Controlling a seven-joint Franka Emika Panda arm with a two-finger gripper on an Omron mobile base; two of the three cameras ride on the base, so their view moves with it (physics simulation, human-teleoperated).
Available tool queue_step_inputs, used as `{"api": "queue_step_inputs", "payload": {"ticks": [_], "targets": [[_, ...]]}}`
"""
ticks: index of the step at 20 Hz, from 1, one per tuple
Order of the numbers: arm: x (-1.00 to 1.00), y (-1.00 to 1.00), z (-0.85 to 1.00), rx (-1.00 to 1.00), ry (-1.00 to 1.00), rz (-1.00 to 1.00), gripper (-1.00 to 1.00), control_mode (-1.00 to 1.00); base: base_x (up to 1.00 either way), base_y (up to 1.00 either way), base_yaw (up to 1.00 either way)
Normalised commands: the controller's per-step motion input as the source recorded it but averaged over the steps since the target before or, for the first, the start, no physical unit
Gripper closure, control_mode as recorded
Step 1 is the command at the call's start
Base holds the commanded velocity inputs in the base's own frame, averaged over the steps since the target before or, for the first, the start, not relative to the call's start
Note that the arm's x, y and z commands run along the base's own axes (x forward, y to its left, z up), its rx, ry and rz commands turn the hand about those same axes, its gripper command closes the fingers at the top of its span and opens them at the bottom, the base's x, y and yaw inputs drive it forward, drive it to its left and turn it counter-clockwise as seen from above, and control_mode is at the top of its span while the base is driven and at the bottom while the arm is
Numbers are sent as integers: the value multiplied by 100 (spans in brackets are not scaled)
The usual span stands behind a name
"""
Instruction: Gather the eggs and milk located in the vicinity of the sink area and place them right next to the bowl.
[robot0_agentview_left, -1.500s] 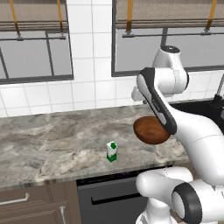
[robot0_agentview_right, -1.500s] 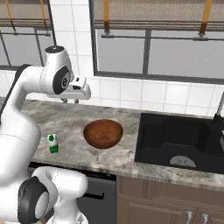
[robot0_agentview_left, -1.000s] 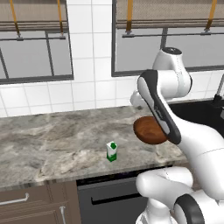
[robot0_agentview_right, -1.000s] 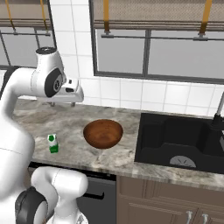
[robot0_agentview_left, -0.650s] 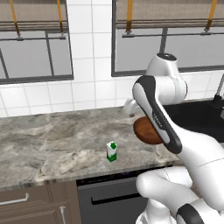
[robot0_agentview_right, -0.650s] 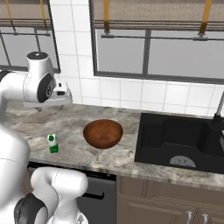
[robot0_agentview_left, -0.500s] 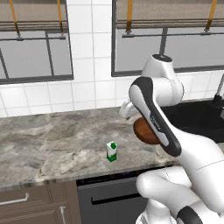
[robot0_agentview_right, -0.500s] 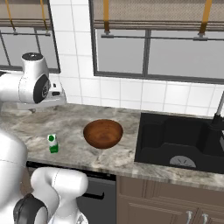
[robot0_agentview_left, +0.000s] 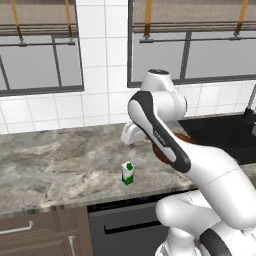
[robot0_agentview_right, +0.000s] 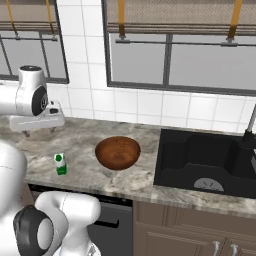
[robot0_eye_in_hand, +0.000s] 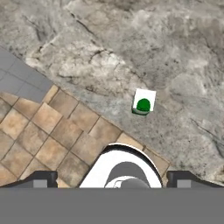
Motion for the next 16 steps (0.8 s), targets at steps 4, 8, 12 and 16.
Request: {"api": "queue_step_inputs", "payload": {"ticks": [4, 8, 12, 16], "targets": [[7, 2, -44, -7, 15, 0, -100, -100, 0, 0, 0], [7, 0, -35, -6, 10, -4, -100, -100, 0, 0, 0], [19, -1, -44, -5, 11, -10, -100, -100, 0, 0, 0], [29, 0, -52, -3, 7, -11, -100, -100, 0, 0, 0]]}}
